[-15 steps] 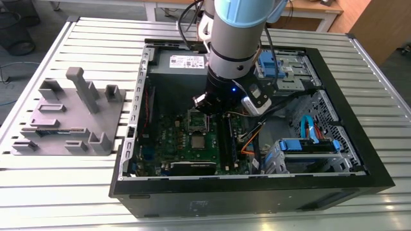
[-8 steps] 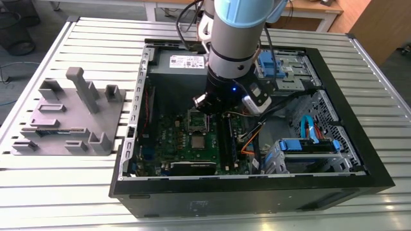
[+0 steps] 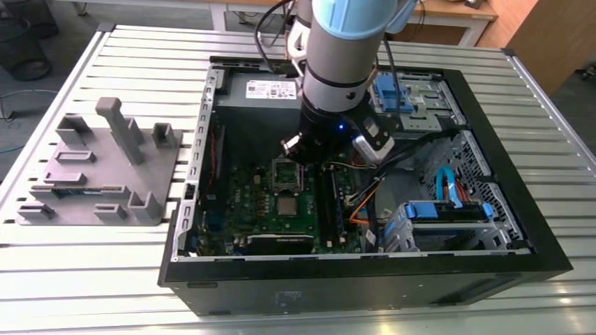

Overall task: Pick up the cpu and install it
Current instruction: 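Close the cpu cover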

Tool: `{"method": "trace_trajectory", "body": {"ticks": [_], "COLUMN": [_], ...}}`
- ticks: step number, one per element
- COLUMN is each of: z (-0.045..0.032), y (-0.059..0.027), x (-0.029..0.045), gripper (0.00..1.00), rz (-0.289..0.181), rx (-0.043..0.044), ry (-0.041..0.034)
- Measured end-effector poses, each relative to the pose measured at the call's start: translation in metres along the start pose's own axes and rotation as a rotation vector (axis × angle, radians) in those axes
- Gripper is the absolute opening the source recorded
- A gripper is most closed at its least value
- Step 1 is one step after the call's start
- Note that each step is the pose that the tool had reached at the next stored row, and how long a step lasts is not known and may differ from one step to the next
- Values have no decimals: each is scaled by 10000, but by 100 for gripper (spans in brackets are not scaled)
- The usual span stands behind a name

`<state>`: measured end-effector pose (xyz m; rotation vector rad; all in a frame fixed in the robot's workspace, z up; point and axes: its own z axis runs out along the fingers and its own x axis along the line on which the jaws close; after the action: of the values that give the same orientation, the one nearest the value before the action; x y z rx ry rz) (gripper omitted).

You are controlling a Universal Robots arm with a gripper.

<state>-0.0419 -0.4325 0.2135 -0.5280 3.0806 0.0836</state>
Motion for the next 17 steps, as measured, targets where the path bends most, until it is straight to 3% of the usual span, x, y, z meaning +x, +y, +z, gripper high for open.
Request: {"method": "trace_trajectory", "body": {"ticks": [10,17], "z": [45,70], "y": [126,138], "x": [-55,-58], "gripper": [11,11], "rz": [-137,-180], "rx": [-5,-18], "ry": [5,5]}}
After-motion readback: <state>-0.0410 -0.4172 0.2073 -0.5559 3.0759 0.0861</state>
